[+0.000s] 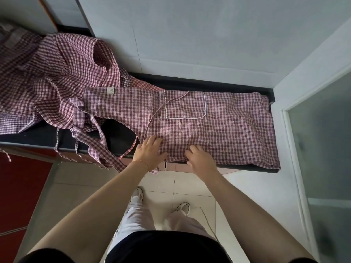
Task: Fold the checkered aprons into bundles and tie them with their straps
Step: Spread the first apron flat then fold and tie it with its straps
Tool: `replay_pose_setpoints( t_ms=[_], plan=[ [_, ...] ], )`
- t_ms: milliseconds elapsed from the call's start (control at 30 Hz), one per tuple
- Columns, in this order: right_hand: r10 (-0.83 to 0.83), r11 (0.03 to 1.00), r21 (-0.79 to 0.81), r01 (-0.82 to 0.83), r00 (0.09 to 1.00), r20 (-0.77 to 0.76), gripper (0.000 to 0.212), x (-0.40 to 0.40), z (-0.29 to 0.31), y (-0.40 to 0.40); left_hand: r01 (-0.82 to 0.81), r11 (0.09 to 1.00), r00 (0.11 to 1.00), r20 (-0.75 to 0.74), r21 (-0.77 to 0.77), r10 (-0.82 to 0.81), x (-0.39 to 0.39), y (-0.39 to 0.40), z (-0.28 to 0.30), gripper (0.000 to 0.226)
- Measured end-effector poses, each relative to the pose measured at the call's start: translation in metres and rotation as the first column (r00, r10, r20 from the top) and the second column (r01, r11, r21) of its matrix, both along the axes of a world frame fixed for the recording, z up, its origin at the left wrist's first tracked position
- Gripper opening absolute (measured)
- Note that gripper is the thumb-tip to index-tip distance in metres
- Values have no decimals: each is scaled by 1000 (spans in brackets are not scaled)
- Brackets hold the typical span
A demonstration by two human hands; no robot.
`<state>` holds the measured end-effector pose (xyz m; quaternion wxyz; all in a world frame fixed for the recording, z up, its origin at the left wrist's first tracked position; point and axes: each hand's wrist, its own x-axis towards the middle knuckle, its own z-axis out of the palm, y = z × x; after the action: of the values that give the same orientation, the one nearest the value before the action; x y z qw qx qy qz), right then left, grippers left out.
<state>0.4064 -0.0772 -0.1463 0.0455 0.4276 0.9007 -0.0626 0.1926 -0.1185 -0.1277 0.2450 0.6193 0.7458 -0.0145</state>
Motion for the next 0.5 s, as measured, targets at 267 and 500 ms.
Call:
replay_pose_setpoints(
  t_ms=[267, 500],
  plan=[
    [5, 986, 165, 34, 974, -228, 24, 4, 22, 16, -4, 998, 1000, -19, -70, 3, -25, 24, -11, 69],
    [104, 939, -343, 9, 946, 309, 9, 3, 34, 10, 35, 993, 992, -119, -112, -48, -25, 42, -2, 80]
  ],
)
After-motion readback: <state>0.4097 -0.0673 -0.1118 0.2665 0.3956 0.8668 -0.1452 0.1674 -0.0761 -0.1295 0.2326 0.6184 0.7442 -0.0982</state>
